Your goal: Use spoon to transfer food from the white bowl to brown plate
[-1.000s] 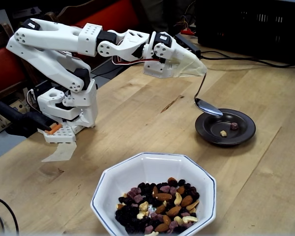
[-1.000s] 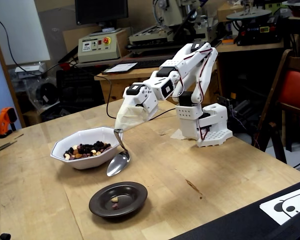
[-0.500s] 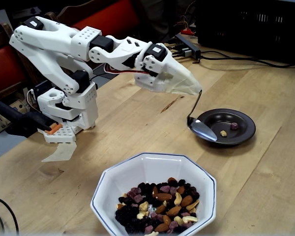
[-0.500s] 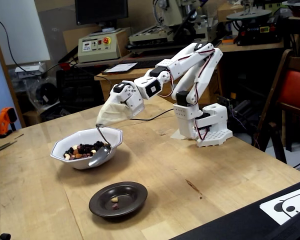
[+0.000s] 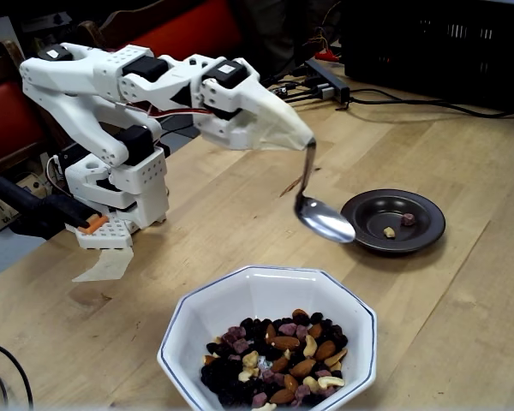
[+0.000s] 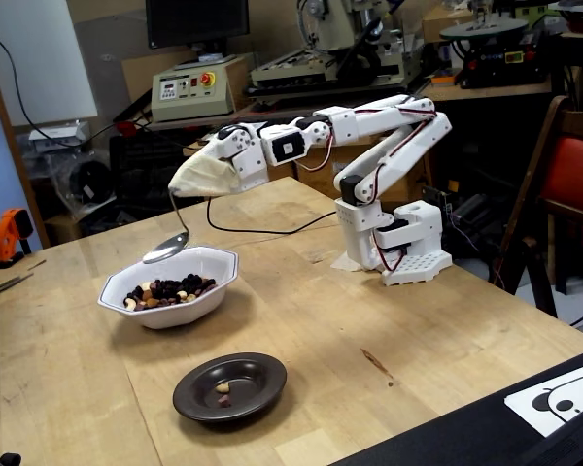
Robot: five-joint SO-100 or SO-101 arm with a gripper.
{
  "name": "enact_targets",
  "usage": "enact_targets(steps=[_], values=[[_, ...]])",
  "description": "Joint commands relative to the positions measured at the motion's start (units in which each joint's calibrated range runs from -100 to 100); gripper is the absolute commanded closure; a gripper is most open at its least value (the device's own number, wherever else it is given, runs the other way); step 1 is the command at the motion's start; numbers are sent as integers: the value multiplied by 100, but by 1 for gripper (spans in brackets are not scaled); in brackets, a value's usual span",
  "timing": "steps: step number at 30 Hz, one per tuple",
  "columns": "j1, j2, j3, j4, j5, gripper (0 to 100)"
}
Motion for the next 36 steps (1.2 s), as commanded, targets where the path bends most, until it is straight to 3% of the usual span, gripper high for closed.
enact_targets(steps=[1, 19, 36], values=[[114, -617, -6, 405, -5, 98], [114, -2355, 21, 1931, -29, 98], [114, -2629, 21, 2231, -5, 97]])
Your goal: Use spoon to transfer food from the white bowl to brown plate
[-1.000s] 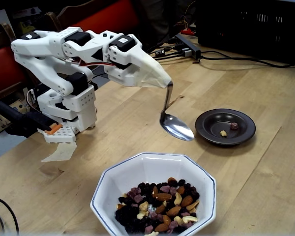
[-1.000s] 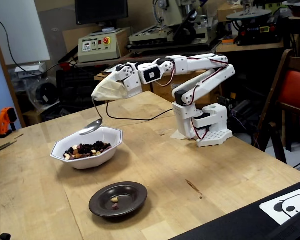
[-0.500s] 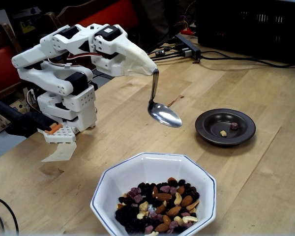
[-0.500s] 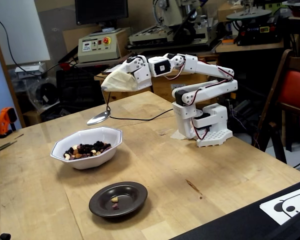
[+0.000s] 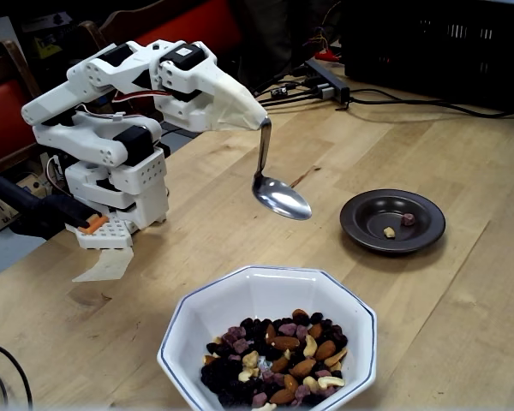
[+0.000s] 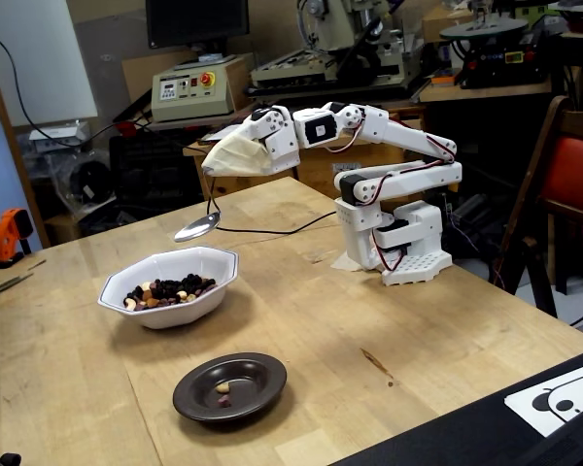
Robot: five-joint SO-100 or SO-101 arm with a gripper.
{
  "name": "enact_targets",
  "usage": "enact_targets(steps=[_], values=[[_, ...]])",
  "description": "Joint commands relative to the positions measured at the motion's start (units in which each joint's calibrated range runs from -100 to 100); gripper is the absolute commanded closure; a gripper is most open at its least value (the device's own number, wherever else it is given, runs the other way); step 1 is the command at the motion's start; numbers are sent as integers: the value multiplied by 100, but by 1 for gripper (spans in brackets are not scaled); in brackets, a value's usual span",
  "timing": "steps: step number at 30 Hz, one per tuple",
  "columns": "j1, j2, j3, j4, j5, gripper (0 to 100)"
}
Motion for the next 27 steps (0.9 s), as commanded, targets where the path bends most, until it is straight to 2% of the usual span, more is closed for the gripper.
enact_targets(steps=[1, 27], values=[[41, -35, -72, -9, 0, 97], [-11, -44, -63, -9, 0, 97]])
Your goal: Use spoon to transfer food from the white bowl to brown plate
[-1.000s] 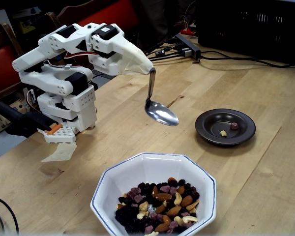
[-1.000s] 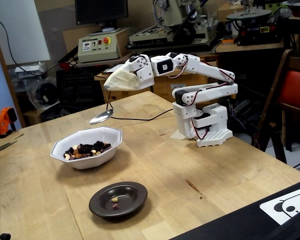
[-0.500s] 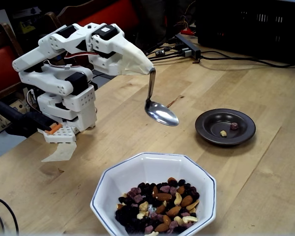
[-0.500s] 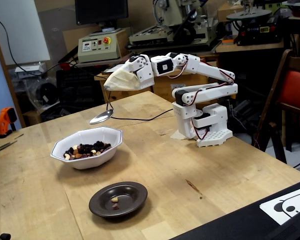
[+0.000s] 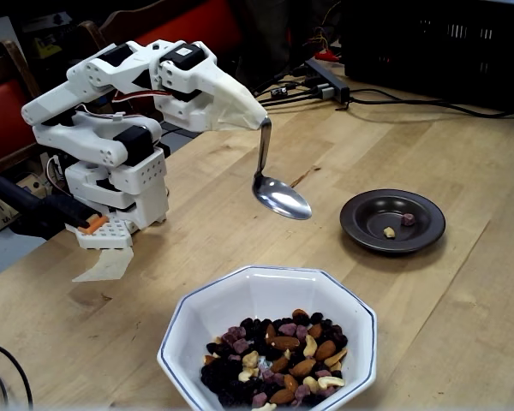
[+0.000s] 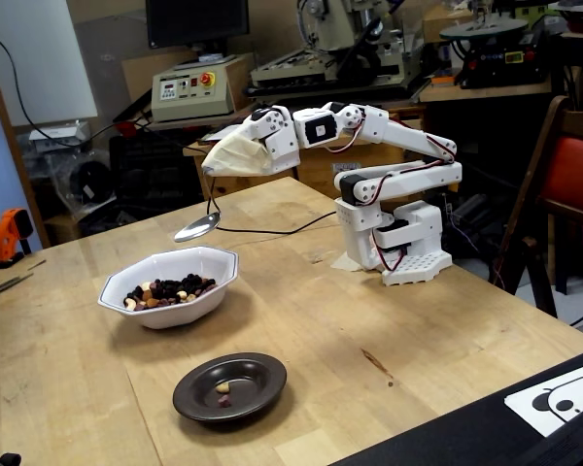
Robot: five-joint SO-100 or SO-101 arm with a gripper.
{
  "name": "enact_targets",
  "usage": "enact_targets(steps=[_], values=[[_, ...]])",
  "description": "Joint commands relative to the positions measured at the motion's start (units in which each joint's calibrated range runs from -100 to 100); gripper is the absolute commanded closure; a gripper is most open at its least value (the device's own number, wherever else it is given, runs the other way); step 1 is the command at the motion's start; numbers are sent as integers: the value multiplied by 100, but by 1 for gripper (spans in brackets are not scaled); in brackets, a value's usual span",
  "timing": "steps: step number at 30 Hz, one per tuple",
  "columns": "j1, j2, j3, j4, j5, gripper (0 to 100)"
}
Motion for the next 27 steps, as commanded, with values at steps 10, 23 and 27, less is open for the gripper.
enact_targets(steps=[10, 23, 27], values=[[-11, -44, -63, -9, -24, 97], [-11, 25, 1211, -72, -20, 97], [-18, 25, 1193, -175, -24, 97]])
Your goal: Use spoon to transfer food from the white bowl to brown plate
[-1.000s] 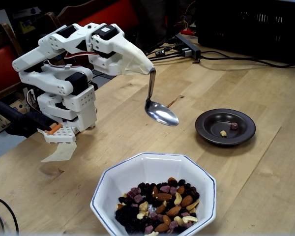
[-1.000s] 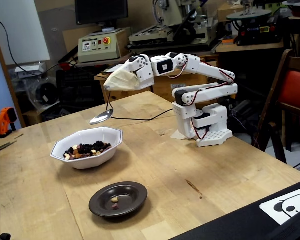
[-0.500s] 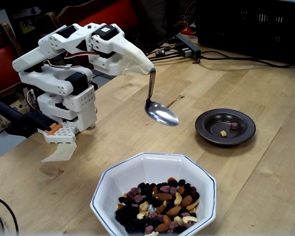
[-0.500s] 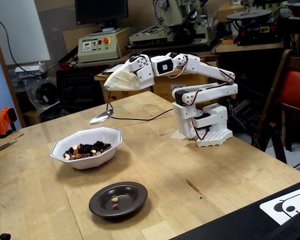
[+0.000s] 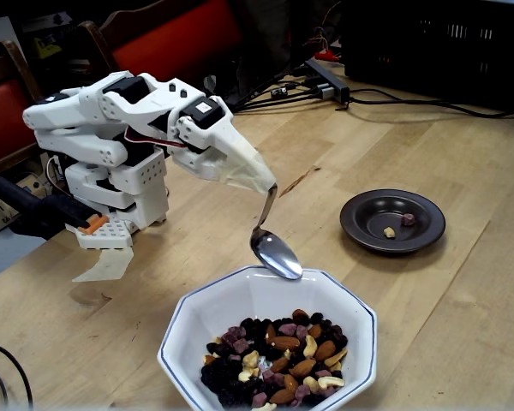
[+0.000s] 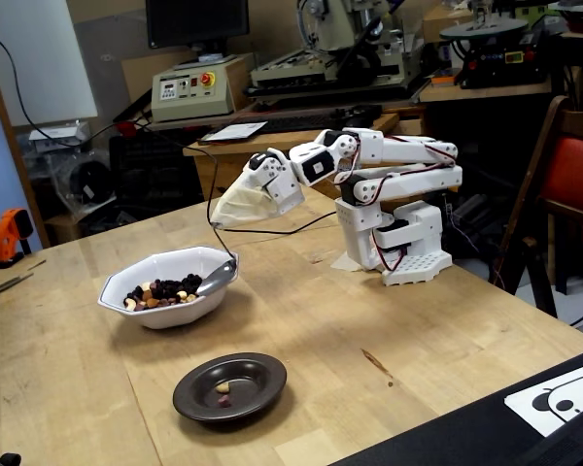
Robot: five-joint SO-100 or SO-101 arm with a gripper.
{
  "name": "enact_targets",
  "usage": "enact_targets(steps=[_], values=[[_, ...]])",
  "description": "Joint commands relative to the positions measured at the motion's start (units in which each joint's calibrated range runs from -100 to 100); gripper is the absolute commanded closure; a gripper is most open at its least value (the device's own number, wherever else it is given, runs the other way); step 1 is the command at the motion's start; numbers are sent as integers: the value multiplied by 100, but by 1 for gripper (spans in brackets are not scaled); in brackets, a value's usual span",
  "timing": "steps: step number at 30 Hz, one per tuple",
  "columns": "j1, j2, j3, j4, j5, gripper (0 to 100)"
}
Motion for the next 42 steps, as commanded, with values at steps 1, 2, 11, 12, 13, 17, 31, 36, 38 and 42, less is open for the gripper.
enact_targets(steps=[1, 2, 11, 12, 13, 17, 31, 36, 38, 42], values=[[-18, 59, -267, -270, -34, 97], [-25, 59, -364, -380, -39, 97], [-25, 59, -665, -1788, -10, 97], [-25, 59, -648, -2025, -10, 97], [-25, 59, -648, -2135, -10, 97], [-18, 33, -630, -2452, -5, 97], [-18, 51, 7, -2649, -10, 97], [-18, 59, 326, -2657, -29, 97], [-18, 51, 406, -2657, -39, 97], [-25, 8, 450, -2665, -39, 97]])
